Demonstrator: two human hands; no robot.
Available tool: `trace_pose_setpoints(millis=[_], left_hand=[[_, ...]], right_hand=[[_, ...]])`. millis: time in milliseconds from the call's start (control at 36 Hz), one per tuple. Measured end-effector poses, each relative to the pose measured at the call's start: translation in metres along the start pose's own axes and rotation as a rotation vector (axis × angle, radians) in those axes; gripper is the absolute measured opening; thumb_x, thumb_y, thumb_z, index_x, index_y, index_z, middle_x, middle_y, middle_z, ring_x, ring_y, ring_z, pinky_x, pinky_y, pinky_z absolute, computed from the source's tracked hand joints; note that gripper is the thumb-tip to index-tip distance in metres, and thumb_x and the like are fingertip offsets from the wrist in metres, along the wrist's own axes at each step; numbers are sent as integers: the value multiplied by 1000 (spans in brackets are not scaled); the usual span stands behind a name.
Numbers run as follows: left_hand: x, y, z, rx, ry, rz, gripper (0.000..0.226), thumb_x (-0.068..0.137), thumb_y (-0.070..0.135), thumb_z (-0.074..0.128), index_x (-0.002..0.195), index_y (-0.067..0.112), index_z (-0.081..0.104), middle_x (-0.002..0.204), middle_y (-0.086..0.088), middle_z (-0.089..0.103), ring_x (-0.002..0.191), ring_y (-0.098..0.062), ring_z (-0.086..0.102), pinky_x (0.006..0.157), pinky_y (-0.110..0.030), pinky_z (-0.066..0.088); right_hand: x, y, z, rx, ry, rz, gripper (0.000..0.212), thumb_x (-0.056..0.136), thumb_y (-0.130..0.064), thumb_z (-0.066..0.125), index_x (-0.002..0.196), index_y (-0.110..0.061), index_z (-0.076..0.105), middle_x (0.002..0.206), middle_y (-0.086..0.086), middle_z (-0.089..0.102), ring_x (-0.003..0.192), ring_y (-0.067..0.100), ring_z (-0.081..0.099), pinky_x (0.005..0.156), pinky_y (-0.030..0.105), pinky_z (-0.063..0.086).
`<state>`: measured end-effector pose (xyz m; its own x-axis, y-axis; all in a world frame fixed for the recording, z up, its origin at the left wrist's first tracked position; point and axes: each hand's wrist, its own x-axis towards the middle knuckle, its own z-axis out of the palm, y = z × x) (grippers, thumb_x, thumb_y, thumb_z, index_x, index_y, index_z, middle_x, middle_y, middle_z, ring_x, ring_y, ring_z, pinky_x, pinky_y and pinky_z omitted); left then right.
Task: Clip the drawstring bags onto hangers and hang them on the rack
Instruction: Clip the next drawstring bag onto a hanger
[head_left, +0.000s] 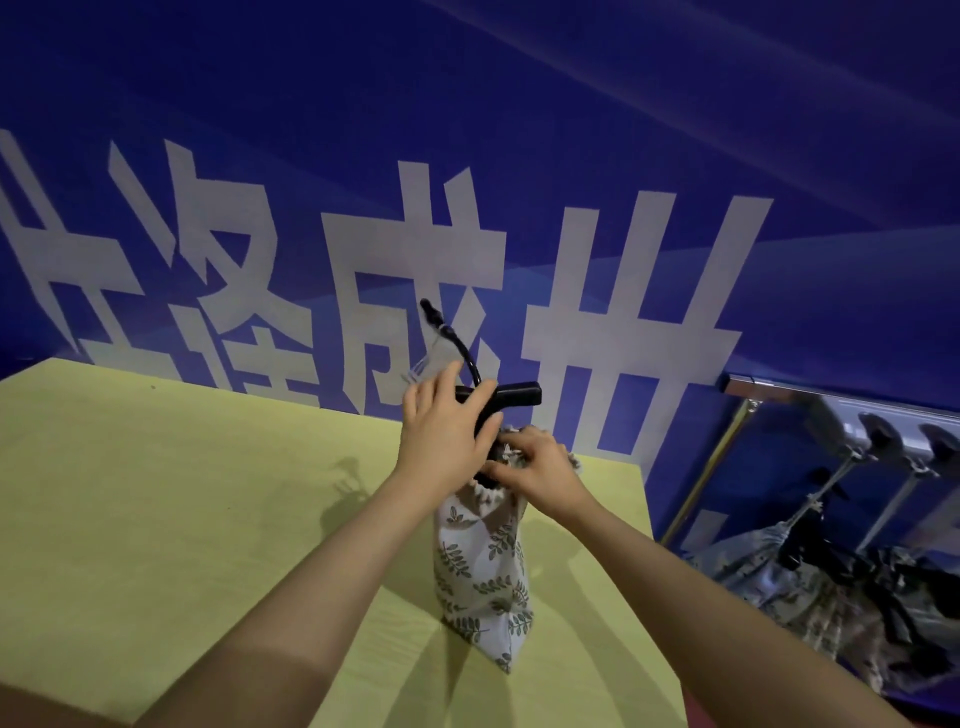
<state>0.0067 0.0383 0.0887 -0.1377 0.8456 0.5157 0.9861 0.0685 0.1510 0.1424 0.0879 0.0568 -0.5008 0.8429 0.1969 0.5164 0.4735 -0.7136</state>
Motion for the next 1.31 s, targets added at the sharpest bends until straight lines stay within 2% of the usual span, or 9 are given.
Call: trace_pose_setpoints(millis=[194, 306, 389, 500, 583, 667, 806, 972, 1306], left_hand=[[11, 9, -6, 219, -71, 35, 48, 93, 56, 37, 130, 27, 46, 114, -4, 58, 107, -29, 50, 91, -40, 32], [17, 9, -4, 349, -32, 116, 50, 82, 62, 53, 110, 23, 66, 78, -5, 66, 75, -26, 62, 76, -34, 46], [19, 14, -2, 336, 35, 160, 47, 86, 57, 40, 101, 24, 69, 66, -3, 62, 61, -23, 59, 63, -30, 45], [12, 21, -6, 305, -24, 193, 61, 91, 56, 16, 134, 30, 50, 90, -10, 65, 83, -28, 57, 78, -38, 42], [12, 21, -10, 290, -159, 208, 68, 89, 67, 18, 149, 35, 13, 118, -14, 54, 107, -32, 46, 96, -42, 31], [14, 23, -12, 328, -184, 211, 72, 88, 69, 26, 148, 38, 4, 128, -15, 48, 115, -33, 42, 100, -44, 27], [14, 25, -10, 299, -145, 178, 53, 95, 57, 29, 145, 46, 14, 129, -10, 49, 117, -31, 42, 98, -43, 28], [13, 31, -10, 183, -134, 132, 35, 95, 52, 34, 121, 43, 56, 117, 1, 55, 111, -27, 40, 94, -40, 23], [19, 34, -3, 106, -65, 16, 32, 91, 54, 43, 107, 37, 65, 107, 4, 60, 109, -25, 42, 89, -39, 20]], right_hand=[[-6, 1, -29, 93, -44, 45, 30, 84, -20, 50, 111, -10, 59, 105, 5, 54, 97, 18, 53, 84, 30, 45], [-4, 1, -41, -29, -24, 17, 13, 87, 0, 48, 90, -11, 53, 94, 3, 50, 85, 17, 50, 74, 27, 39], [-2, 5, -50, -55, 17, -19, 13, 85, 3, 53, 90, -5, 61, 88, -2, 47, 83, 17, 50, 75, 26, 40], [-1, 4, -63, 10, 86, -14, 14, 86, -6, 62, 97, -9, 69, 95, 2, 64, 90, 18, 61, 82, 29, 52], [-3, -1, -70, 96, 129, 0, 15, 86, -2, 61, 95, -9, 70, 91, 1, 68, 87, 16, 64, 79, 27, 53], [-3, -5, -70, 212, 147, 4, 17, 85, 2, 59, 92, -10, 70, 87, -3, 67, 82, 8, 63, 74, 17, 50], [-4, -8, -63, 367, 157, 24, 16, 87, -1, 60, 93, -11, 70, 88, -1, 70, 87, 11, 65, 79, 20, 53], [-3, -8, -62, 527, 238, 76, 13, 85, 1, 60, 91, -3, 71, 87, 10, 71, 86, 21, 66, 80, 28, 55], [8, -22, -68, 685, 261, 59, 23, 97, -3, 43, 87, -12, 62, 80, 2, 60, 74, 13, 58, 69, 20, 51]])
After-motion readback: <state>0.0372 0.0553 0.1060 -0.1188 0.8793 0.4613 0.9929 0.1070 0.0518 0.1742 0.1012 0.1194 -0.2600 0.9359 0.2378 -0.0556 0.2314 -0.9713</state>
